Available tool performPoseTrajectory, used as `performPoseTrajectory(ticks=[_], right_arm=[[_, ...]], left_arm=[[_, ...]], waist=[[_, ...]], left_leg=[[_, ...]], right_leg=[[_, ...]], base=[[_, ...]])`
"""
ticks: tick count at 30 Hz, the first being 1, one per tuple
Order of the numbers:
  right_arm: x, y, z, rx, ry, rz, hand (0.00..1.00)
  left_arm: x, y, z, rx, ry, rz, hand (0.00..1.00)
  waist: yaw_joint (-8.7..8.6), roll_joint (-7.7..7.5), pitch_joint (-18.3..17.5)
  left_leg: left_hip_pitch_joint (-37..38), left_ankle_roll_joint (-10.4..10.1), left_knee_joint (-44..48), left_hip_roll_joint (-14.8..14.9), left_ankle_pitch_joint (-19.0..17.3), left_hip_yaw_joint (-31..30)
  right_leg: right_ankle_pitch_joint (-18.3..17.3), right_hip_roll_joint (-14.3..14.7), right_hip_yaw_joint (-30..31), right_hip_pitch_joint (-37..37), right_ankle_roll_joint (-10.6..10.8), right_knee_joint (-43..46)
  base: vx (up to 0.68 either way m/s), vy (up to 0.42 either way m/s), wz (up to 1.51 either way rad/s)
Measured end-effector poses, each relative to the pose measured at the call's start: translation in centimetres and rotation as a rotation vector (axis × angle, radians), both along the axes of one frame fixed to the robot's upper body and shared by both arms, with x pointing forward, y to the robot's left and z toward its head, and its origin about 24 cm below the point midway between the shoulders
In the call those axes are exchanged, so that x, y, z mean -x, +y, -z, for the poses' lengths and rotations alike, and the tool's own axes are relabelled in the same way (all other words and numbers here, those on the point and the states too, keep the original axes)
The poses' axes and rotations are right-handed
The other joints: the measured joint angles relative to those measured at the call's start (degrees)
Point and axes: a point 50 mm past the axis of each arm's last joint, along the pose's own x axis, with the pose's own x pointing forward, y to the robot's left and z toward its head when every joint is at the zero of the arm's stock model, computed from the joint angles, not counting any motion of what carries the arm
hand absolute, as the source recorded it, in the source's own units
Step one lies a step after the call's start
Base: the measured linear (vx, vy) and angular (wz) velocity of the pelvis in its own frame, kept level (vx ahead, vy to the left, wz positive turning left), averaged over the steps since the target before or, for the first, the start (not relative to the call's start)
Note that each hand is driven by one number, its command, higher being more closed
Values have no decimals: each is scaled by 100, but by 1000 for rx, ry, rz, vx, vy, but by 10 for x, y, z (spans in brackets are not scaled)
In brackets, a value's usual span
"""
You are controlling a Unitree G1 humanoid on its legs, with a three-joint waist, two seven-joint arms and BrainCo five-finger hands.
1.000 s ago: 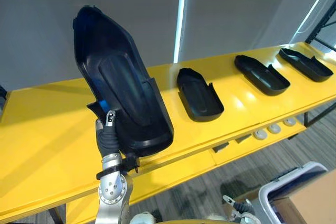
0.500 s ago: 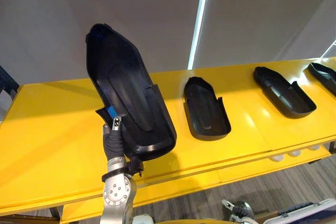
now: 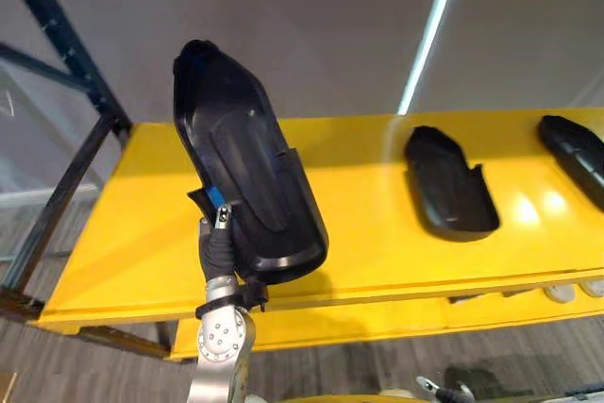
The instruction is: Walk over and take plastic housings, then place them on the shelf
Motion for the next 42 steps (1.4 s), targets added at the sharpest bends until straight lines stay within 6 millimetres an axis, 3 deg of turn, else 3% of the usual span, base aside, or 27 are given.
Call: performPoseTrajectory(ticks=[2,3,4,5,6,8,9,12,17,26,32,37,42], right_arm=[[-6,3,-1,6,-7,-50,0],[-14,6,-1,5,-20,-88,0],[-20,7,-3,2,-38,-98,0],[-24,7,-4,-1,-53,-111,0],[-23,7,-4,-2,-52,-114,0],[-24,8,-4,-3,-56,-129,0],[-23,9,-4,-4,-54,-140,0],[-25,8,-5,-3,-64,-134,0],[-24,13,-4,-26,-59,-139,0],[-23,13,-4,-18,-52,-153,0],[-21,11,-3,-13,-38,-168,0],[-17,10,-3,-12,-27,-190,0],[-15,9,-2,-14,-22,-202,0]], left_arm=[[1,5,0,-16,2,-14,100],[2,7,1,-18,5,-21,100],[2,7,1,-16,5,-24,100],[2,6,1,-2,8,-28,100],[2,4,2,13,7,-31,100],[2,0,1,23,3,-21,100],[1,-4,1,28,5,-5,100],[1,-13,3,21,25,17,100],[1,-11,3,10,27,14,100],[0,-10,10,-2,62,27,100],[-15,8,16,-91,112,-24,100],[-31,23,11,-158,118,-61,100],[-47,37,9,-201,144,-92,100]], waist=[[107,14,-13],[195,44,-25],[187,79,1],[147,134,50],[176,142,59],[167,122,54],[166,94,49],[180,224,50],[205,100,23],[206,101,-42],[208,109,-46],[195,128,-68],[170,280,-235]], left_leg=[[-68,76,248,127,-278,267],[-64,235,167,129,-332,523],[-59,284,143,131,-318,616],[-30,347,123,129,-283,671],[70,391,50,124,-255,708],[123,393,-100,-48,-220,750],[82,337,-176,-201,-198,728],[130,360,-520,-310,114,506],[448,261,-943,-261,377,508],[920,314,-1408,-270,569,767],[938,314,-1414,-280,569,904],[887,313,-1477,-289,568,981],[786,250,-1534,-278,583,1002]], right_leg=[[308,82,50,-174,-385,-26],[595,146,33,-298,-767,-213],[469,195,32,-368,-704,-38],[-375,426,136,-537,-258,979],[-1128,756,364,-589,-180,1619],[-1875,1303,841,-565,-186,1870],[-2122,1435,1020,-445,-604,1557],[-1889,1502,875,-244,-715,1121],[-1728,1658,785,93,-778,692],[-1161,1725,984,519,-731,51],[-892,1726,1131,566,-685,-200],[-870,1745,1250,506,-683,-326],[-861,1795,1358,493,-703,-535]], base=[[-245,277,-85],[-218,156,-78],[-238,172,-69],[-182,114,-44],[-156,79,-36],[-96,-1,-15],[-60,-17,5],[46,-12,18],[118,-64,8],[54,29,-10],[-33,30,-10],[-113,-31,-13],[-137,-65,-8]])
